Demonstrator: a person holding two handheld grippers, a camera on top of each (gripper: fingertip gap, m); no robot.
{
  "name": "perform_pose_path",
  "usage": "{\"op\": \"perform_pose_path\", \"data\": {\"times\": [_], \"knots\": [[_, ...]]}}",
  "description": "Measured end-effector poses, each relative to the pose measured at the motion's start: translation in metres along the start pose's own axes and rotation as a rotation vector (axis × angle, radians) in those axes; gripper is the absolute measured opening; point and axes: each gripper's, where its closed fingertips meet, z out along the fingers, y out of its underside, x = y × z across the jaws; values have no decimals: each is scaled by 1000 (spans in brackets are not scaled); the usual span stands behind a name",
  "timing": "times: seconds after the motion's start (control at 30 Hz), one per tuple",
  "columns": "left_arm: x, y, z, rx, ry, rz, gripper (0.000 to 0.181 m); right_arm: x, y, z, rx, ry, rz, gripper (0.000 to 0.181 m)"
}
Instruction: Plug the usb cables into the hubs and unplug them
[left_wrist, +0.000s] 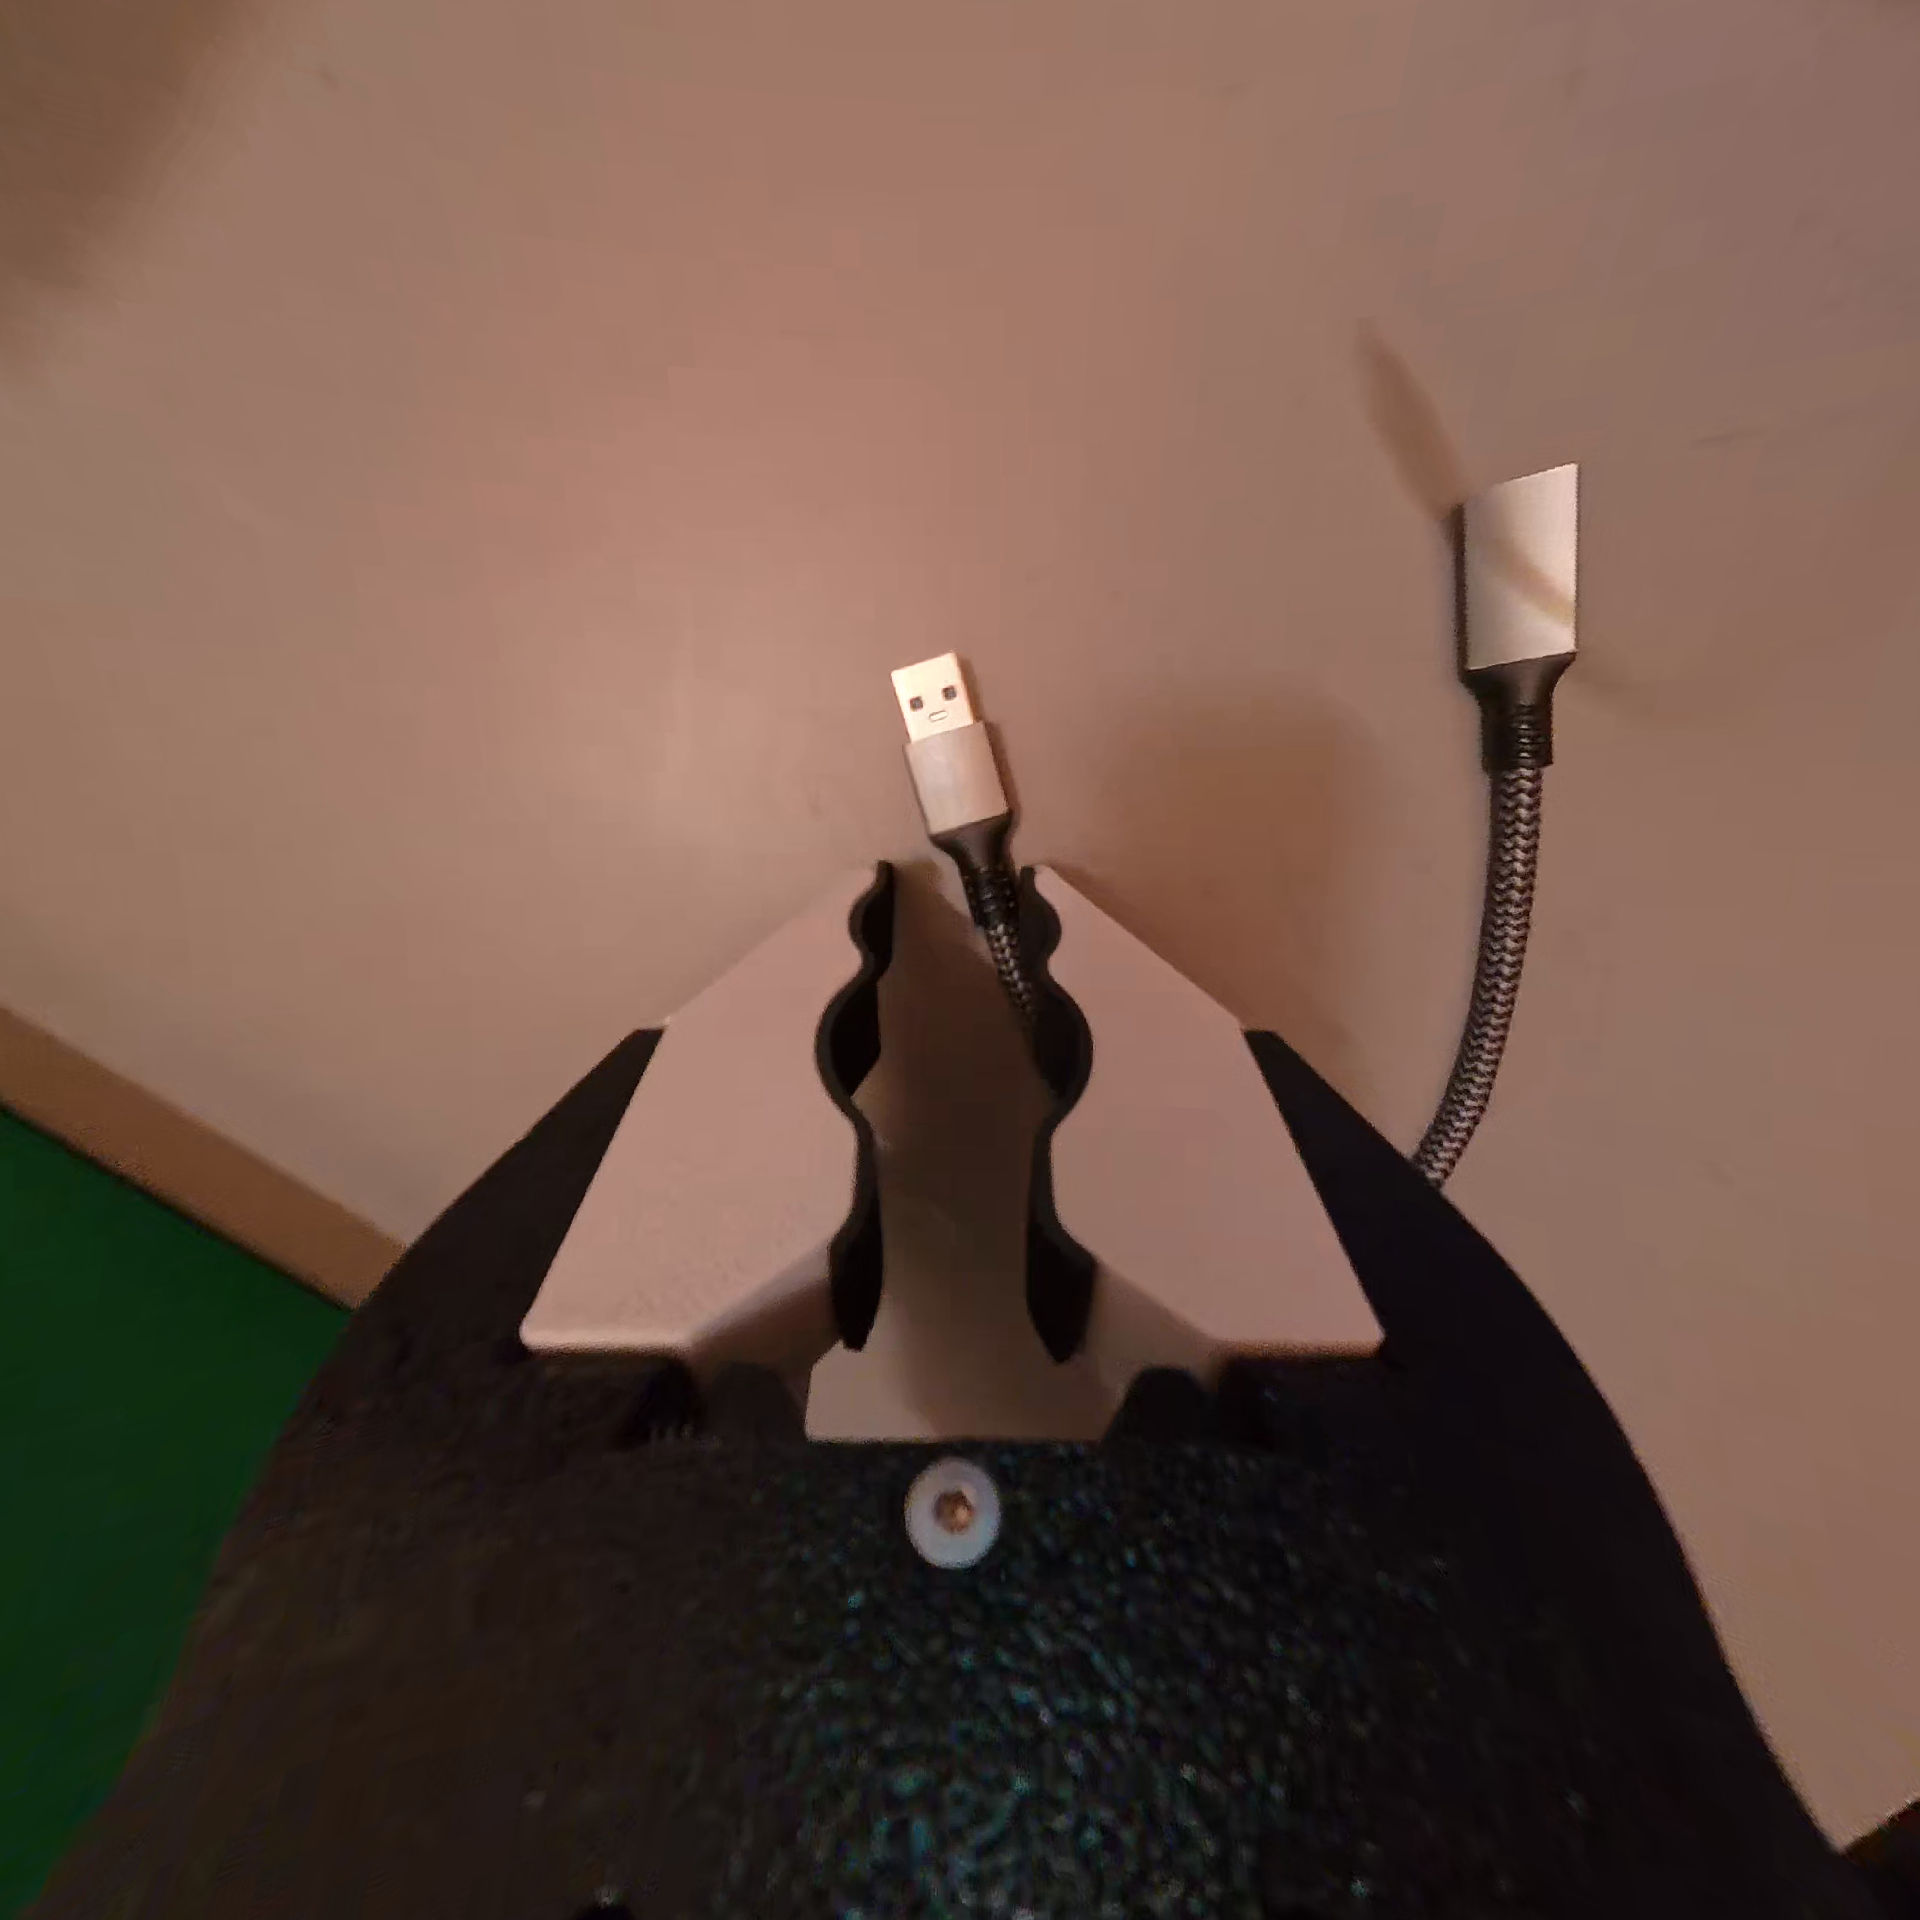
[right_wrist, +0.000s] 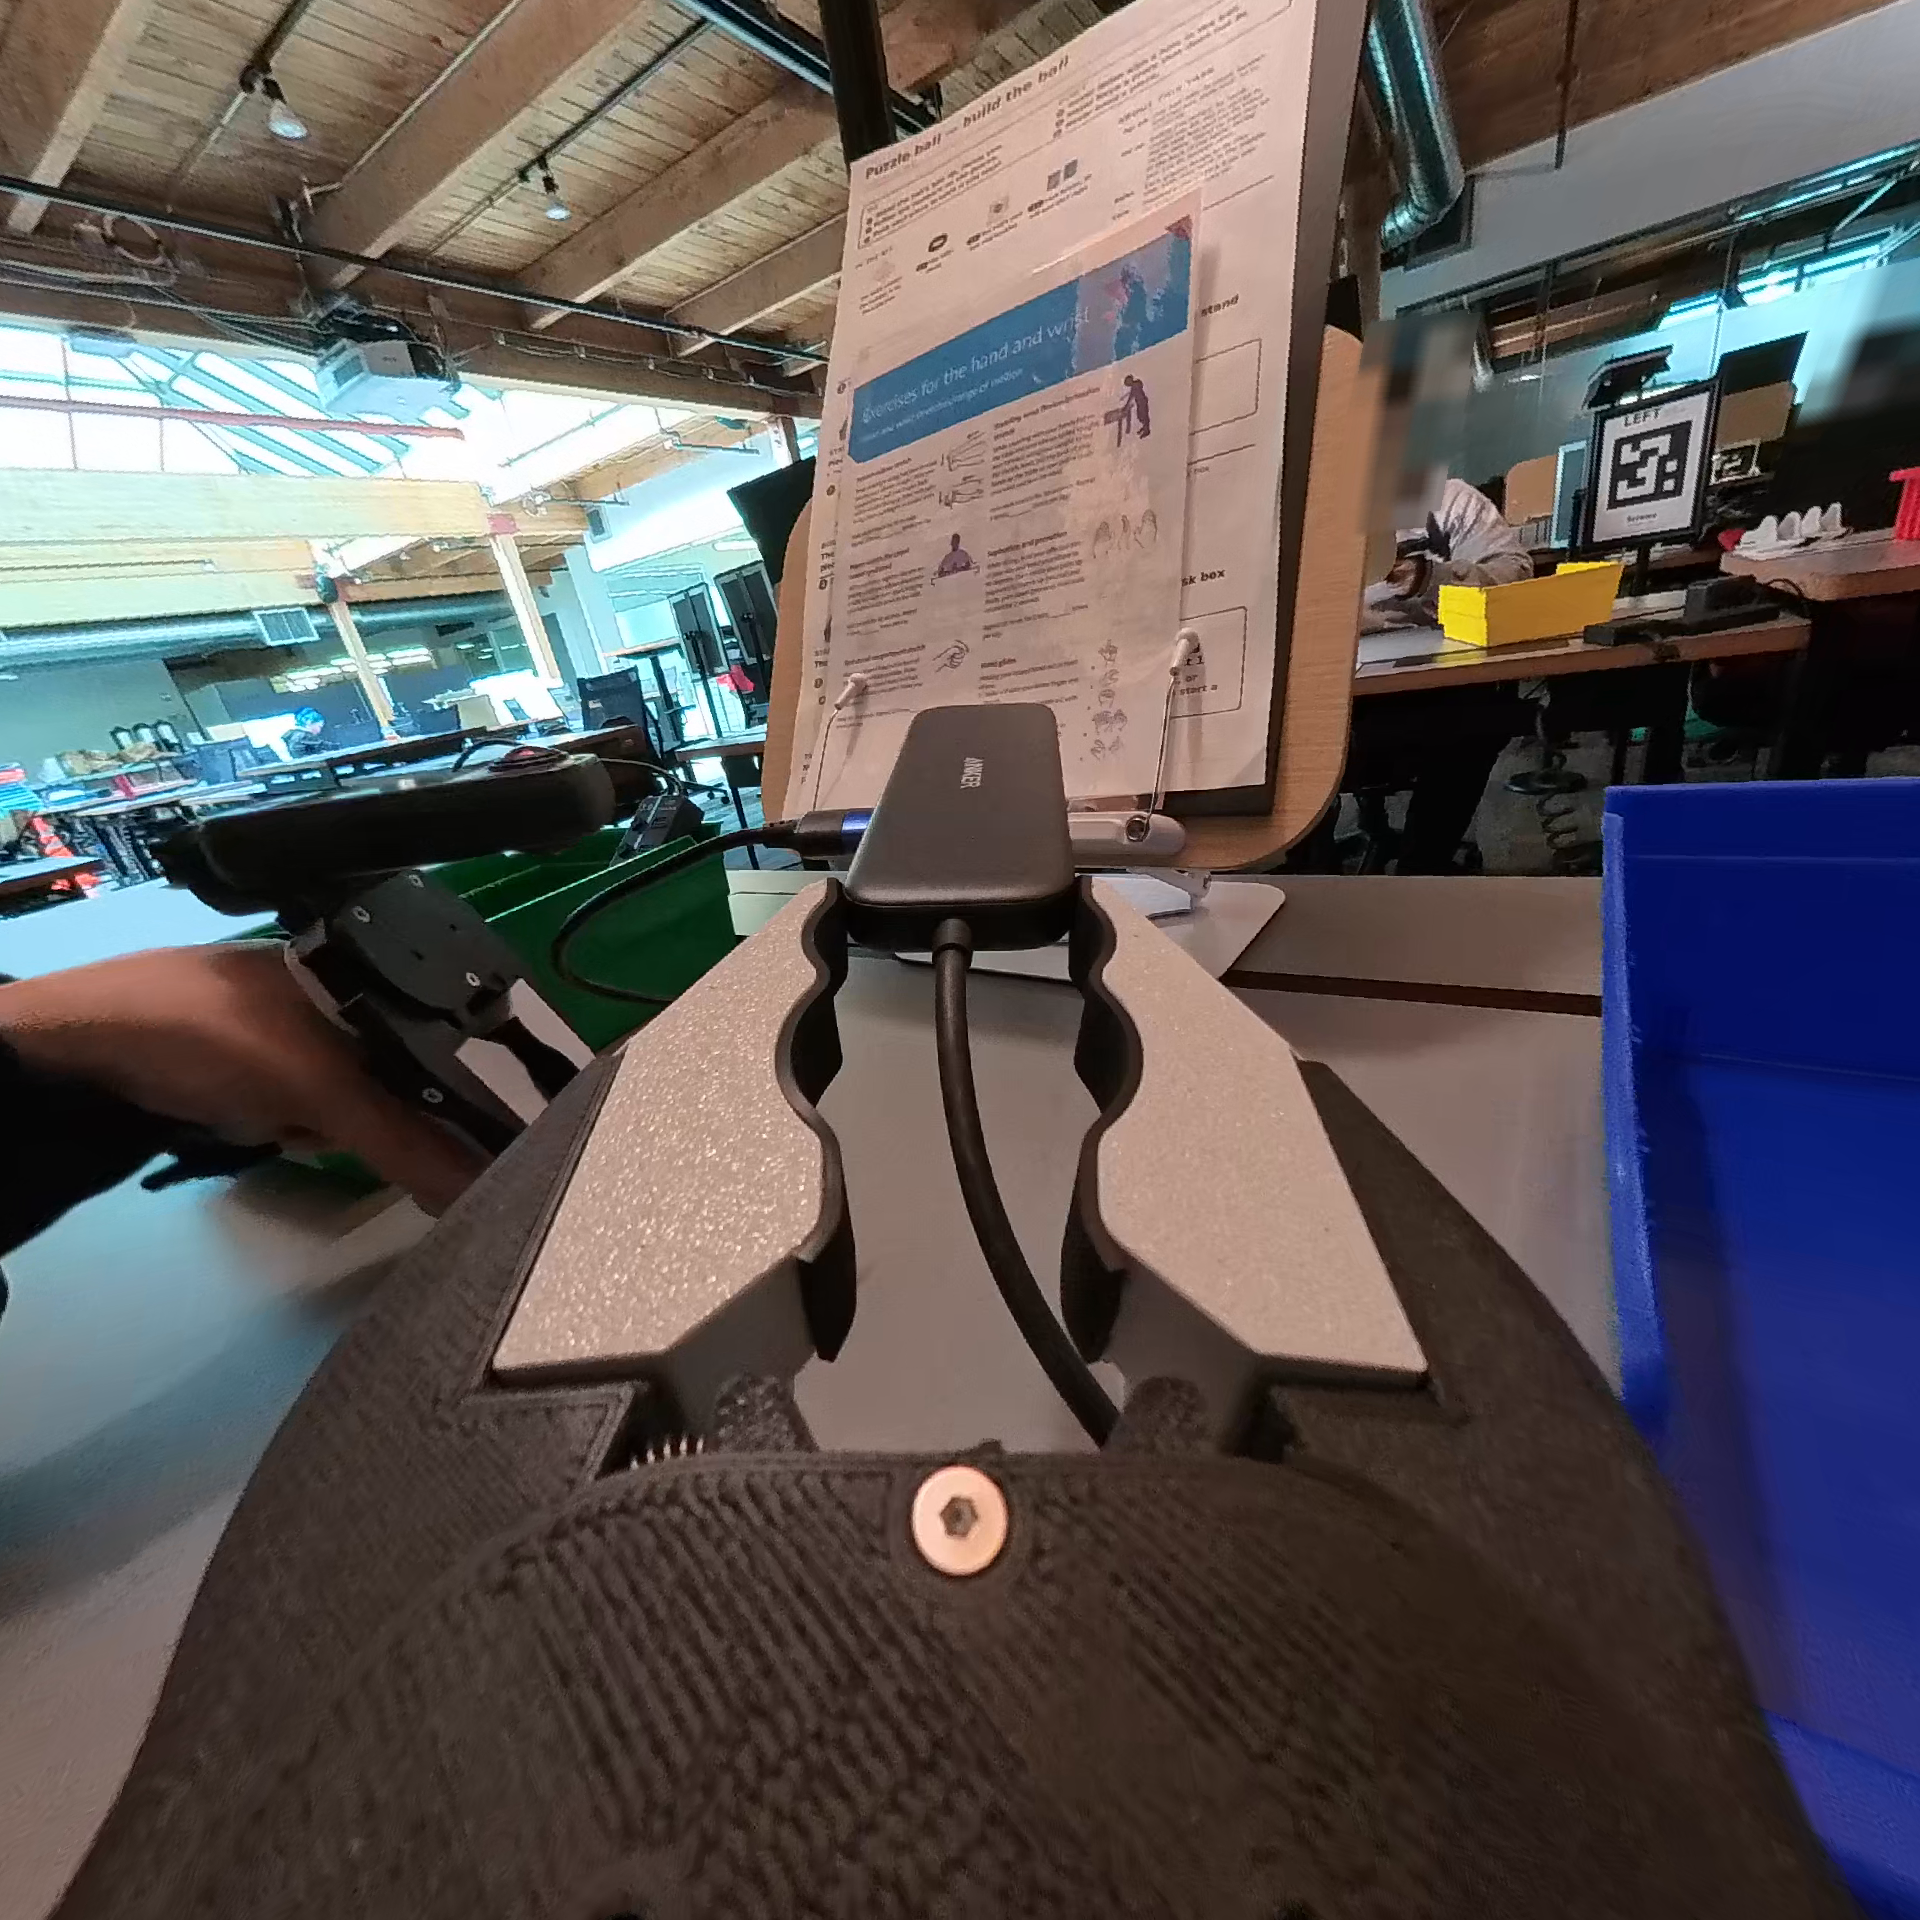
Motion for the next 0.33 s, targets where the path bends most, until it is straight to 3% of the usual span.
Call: {"op": "perform_pose_path", "data": {"times": [0.03,0.17,0.33], "knots": [[2,-3,1,15,9,22,9,-1,1,0,-3,-4,-4,42],[4,-3,-4,6,13,146,6,-6,7,3,-39,-30,-4,42],[17,2,-73,54,-12,305,6,-14,17,7,-92,-56,-4,42]]}}
